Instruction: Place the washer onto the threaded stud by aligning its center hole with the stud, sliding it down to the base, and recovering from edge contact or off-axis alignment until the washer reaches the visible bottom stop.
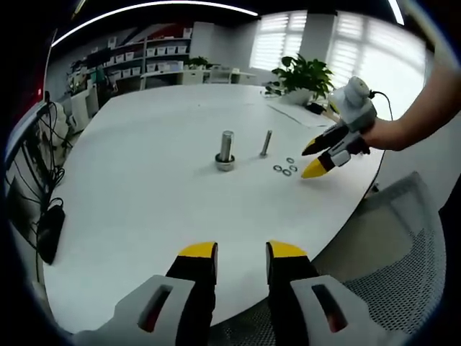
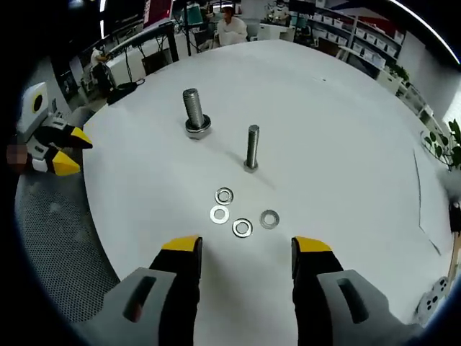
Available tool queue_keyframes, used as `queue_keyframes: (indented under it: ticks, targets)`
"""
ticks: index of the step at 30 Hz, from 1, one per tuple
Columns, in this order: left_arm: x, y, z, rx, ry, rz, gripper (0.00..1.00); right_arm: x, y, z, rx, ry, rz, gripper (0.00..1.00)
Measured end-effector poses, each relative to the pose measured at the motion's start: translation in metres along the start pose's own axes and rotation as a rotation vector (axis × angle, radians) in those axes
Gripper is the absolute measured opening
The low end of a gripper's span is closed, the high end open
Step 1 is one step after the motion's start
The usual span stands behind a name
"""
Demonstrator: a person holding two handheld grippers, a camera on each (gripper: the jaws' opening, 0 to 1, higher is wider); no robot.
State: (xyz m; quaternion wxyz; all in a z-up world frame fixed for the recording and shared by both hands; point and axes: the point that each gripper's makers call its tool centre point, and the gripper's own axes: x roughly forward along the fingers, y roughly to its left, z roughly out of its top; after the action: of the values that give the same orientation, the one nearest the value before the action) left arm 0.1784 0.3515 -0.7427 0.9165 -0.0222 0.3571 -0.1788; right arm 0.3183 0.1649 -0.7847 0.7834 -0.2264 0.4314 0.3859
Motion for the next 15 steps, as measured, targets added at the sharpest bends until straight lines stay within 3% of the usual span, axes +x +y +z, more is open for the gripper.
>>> queue_keyframes:
  ticks: [8,15]
  targets:
    - [0.0,-0.001,-0.001,0.0,0.003,-0.003,0.24,0.005,-0.013,0.007,0.018,0.007,-0.015,0.52]
    - [0.0,-0.001,-0.001,-0.004,0.003,-0.007,0.24,0.008,-0.025,0.011,0.021,0.032,-0.027,0.43]
